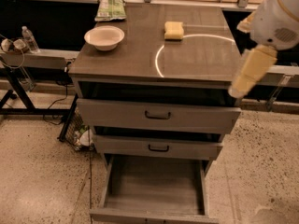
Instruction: Place sponge into bottom drawer
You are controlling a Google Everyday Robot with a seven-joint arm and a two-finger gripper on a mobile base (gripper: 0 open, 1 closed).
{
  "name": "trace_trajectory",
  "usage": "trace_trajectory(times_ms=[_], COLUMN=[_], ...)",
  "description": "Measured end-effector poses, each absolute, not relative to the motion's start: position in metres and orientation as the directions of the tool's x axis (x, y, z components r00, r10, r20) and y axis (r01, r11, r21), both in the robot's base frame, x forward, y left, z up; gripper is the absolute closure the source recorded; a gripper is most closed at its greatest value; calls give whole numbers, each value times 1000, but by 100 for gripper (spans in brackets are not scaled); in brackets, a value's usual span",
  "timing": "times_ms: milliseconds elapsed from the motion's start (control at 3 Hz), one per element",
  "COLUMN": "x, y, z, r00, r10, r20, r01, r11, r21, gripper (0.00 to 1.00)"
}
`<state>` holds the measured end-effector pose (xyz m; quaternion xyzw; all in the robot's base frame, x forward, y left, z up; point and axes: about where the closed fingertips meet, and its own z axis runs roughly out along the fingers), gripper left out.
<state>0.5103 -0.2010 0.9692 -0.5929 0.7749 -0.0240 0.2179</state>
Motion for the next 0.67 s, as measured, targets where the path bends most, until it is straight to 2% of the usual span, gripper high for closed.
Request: trace_trajectory(times_ms=[667], x=[667], y=[-151], z=[980], r00=[-131], r10=[-845], r20=[-519], r01=[-835], r11=[376], r21=[-402], gripper=[0])
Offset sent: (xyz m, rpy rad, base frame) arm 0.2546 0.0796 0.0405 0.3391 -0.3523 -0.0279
